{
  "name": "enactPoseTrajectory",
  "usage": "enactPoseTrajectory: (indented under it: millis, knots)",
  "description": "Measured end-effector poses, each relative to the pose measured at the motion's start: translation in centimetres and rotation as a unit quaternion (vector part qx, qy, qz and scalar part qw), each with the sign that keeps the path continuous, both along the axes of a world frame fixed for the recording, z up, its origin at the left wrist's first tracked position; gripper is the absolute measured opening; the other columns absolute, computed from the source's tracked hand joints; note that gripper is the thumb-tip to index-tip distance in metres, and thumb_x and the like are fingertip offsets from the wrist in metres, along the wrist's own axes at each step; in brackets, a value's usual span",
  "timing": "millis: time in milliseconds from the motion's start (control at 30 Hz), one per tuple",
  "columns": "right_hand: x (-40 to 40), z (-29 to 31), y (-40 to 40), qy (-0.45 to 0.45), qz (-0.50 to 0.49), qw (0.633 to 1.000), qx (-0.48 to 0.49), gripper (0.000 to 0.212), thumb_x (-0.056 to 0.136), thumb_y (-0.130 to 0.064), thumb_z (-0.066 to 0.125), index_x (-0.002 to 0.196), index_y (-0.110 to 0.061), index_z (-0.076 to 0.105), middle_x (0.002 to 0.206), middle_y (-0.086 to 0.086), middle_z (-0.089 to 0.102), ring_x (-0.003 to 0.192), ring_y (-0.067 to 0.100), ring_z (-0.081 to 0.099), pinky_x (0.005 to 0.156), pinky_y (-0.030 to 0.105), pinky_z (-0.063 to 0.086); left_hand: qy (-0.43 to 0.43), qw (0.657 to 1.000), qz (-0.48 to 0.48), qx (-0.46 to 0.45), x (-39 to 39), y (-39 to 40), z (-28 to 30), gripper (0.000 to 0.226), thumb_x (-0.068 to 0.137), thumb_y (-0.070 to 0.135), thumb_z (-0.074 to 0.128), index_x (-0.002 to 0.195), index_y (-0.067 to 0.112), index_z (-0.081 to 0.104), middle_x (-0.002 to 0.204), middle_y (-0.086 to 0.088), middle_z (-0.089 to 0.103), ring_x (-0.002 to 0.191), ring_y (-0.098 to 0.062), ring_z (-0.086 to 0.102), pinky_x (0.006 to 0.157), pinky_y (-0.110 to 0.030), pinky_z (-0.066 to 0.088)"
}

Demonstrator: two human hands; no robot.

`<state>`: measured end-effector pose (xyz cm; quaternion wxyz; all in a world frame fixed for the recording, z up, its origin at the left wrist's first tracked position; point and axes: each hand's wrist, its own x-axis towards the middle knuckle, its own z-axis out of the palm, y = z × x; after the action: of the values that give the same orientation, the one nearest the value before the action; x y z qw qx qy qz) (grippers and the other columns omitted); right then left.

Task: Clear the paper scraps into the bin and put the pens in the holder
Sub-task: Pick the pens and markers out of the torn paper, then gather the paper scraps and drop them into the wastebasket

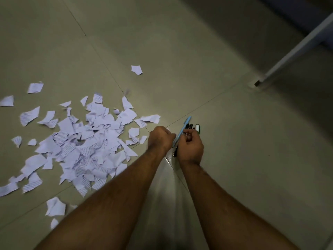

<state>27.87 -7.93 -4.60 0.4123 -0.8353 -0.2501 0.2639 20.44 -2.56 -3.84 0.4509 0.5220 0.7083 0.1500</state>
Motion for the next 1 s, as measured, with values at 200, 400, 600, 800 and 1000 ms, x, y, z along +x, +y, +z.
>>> enactPoseTrajectory:
  millis: [200, 400, 600, 800, 1000]
  knots:
    - [-5.0, 3.0, 2.5, 0.020, 0.052, 0.998, 0.007, 0.013, 0.086, -0.022, 0.060, 0.096, -0.027, 0.067, 0.078, -0.005, 0.067, 0.080, 0.021, 0.063, 0.067, 0.029, 0.046, -0.031, 0.997, 0.059, 0.029, -6.2, 1.7, 2.5, 0.021, 0.080, 0.026, 0.067, 0.062, 0.015, 0.066, 0.075, -0.005, 0.071, 0.084, -0.030, 0.068, 0.076, -0.032, 0.053]
    - [-15.8, 8.2, 5.1, 0.162, 0.251, 0.954, -0.014, 0.011, 0.083, -0.030, 0.059, 0.073, -0.029, 0.064, 0.078, -0.003, 0.071, 0.081, 0.026, 0.068, 0.074, 0.033, 0.052, 0.007, 0.991, 0.126, 0.049, -19.6, 1.6, 10.3, 0.023, 0.084, 0.025, 0.064, 0.069, 0.010, 0.072, 0.070, -0.006, 0.074, 0.070, -0.025, 0.072, 0.067, -0.035, 0.057]
    - [-28.6, 15.0, 4.3, 0.222, 0.457, 0.860, -0.042, 0.009, 0.082, -0.030, 0.062, 0.075, -0.025, 0.065, 0.070, -0.002, 0.069, 0.063, 0.021, 0.064, 0.066, 0.036, 0.052, 0.038, 0.942, 0.322, 0.089, -33.7, -5.0, 17.9, 0.020, 0.077, 0.029, 0.061, 0.070, 0.011, 0.067, 0.069, -0.007, 0.072, 0.067, -0.030, 0.070, 0.063, -0.038, 0.059]
    - [-39.8, 20.0, -0.3, 0.228, 0.606, 0.761, -0.049, 0.010, 0.089, -0.024, 0.062, 0.085, -0.017, 0.067, 0.074, 0.000, 0.067, 0.063, 0.017, 0.061, 0.061, 0.027, 0.049, -0.135, 0.764, 0.613, 0.149, -42.4, -14.0, 21.0, 0.017, 0.093, 0.019, 0.056, 0.078, 0.011, 0.058, 0.071, -0.009, 0.059, 0.053, -0.019, 0.055, 0.043, -0.022, 0.047]
    - [-44.5, 21.6, -4.0, 0.245, 0.672, 0.697, -0.051, 0.008, 0.090, -0.021, 0.061, 0.085, -0.017, 0.067, 0.076, 0.000, 0.066, 0.062, 0.015, 0.059, 0.056, 0.024, 0.047, -0.284, 0.554, 0.767, 0.157, -47.1, -20.7, 20.4, 0.056, 0.090, 0.058, 0.054, 0.103, 0.004, 0.057, 0.089, -0.016, 0.062, 0.072, -0.026, 0.063, 0.061, -0.033, 0.055]
